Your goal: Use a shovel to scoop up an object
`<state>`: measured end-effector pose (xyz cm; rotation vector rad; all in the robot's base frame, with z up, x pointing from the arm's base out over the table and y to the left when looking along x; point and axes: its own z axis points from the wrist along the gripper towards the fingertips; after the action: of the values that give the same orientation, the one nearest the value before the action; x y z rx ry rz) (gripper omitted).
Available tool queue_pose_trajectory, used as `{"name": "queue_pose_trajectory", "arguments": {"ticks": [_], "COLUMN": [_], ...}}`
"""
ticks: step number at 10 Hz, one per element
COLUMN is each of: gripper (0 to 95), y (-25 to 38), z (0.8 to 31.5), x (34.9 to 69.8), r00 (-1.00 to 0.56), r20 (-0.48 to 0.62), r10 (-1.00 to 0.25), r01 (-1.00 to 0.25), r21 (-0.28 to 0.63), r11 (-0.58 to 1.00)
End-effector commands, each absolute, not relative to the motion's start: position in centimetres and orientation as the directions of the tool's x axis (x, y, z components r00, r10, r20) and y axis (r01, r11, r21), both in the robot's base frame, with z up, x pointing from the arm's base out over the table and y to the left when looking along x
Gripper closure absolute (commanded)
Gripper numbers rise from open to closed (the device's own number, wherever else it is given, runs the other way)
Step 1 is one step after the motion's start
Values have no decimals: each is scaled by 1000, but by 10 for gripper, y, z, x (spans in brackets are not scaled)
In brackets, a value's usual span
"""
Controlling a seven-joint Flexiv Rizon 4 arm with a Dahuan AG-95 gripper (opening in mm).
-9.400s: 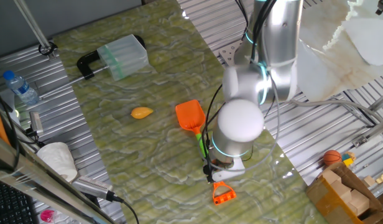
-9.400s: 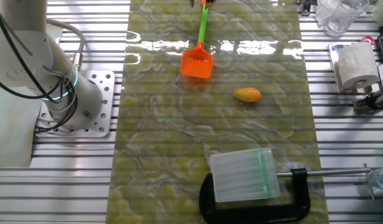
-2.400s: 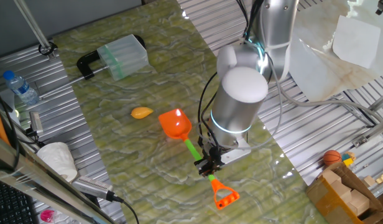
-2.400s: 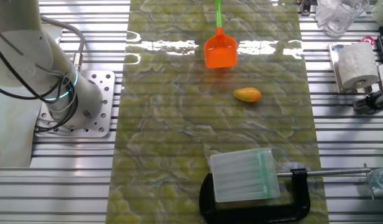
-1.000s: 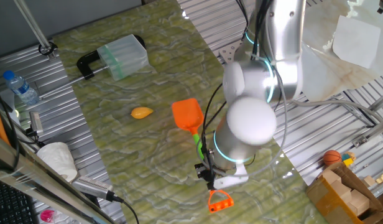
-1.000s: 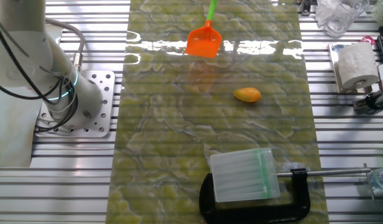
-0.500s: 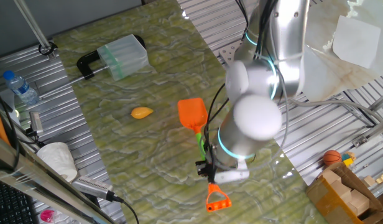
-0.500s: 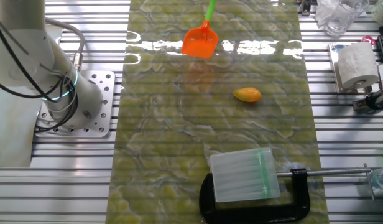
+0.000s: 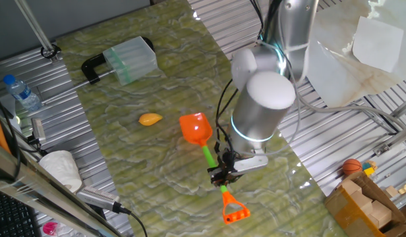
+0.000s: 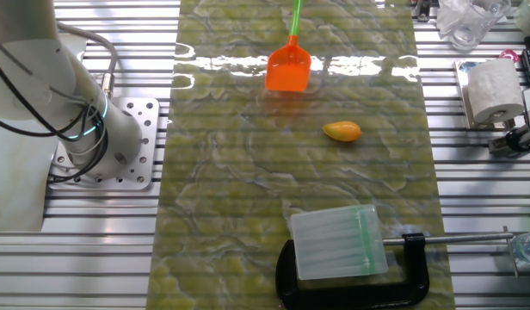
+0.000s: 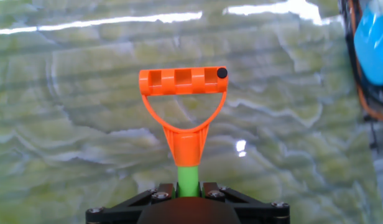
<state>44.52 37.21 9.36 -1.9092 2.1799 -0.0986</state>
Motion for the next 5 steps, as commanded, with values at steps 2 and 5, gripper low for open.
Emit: {"name": "queue_pose_trajectory", "arguments": {"ticks": [2,5], "gripper": [950,950], "y": [370,358], "z": [90,81], "x": [456,472], "r00": [-142,-142], "r20": [-104,-125], "r10": [-984,-982], "r01": [-975,-975], "r21": [-155,-151], "r11": [157,160]}}
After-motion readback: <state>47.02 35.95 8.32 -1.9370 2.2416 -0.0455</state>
